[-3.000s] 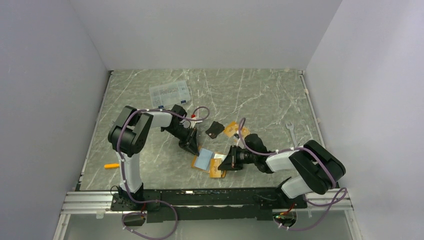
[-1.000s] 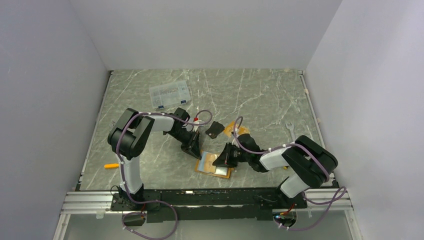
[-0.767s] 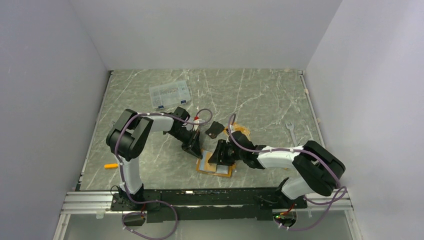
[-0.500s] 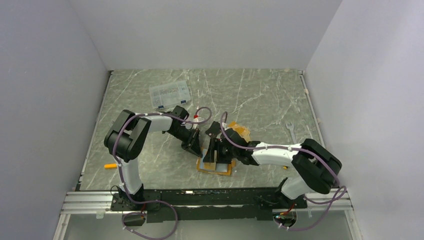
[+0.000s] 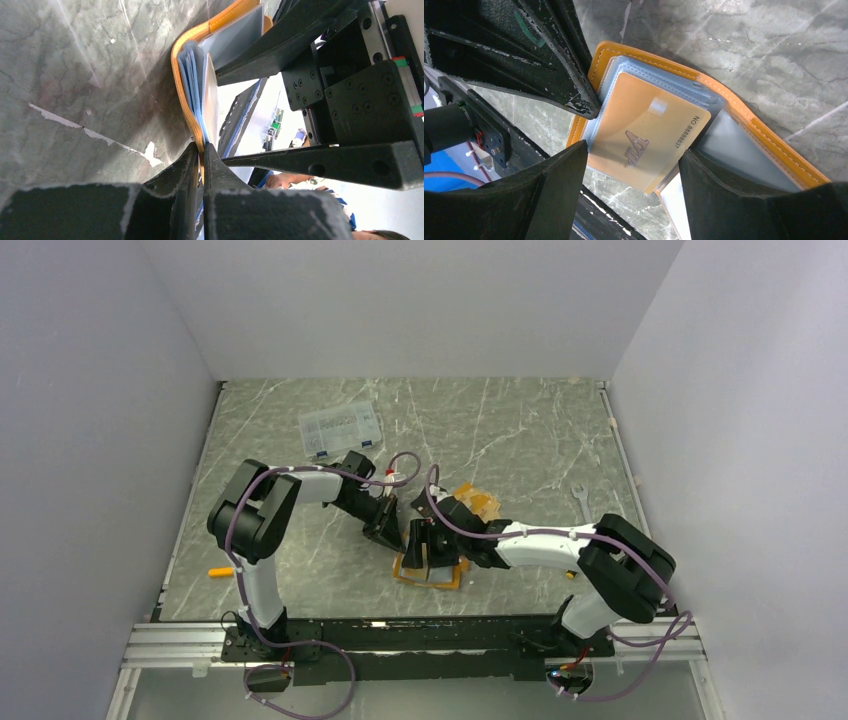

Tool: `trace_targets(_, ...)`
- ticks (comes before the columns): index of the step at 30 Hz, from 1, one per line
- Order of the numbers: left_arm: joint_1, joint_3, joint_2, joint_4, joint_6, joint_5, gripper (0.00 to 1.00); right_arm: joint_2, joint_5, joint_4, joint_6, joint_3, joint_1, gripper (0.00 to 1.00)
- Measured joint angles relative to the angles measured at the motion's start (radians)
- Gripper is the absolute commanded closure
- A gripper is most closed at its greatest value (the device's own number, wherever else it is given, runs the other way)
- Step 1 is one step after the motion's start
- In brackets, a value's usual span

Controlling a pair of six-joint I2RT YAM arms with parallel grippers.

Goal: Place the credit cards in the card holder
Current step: Insert the credit card into the card holder, then close the card holder at the center of the board.

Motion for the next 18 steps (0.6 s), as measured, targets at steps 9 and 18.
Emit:
trace_targets(9,0.033,0.089,-0.008,-0.143,0.080,-0.040,0.95,0.021,-0.056,0.043,-0.061,0.020,-0.017,0.20)
trace_targets(18,0.076,0.107,-0.024,-0.214,0.144,-0.106,0.97,-0.152,-0.091,0.043,-0.063,-0.060,-0.082,0.18)
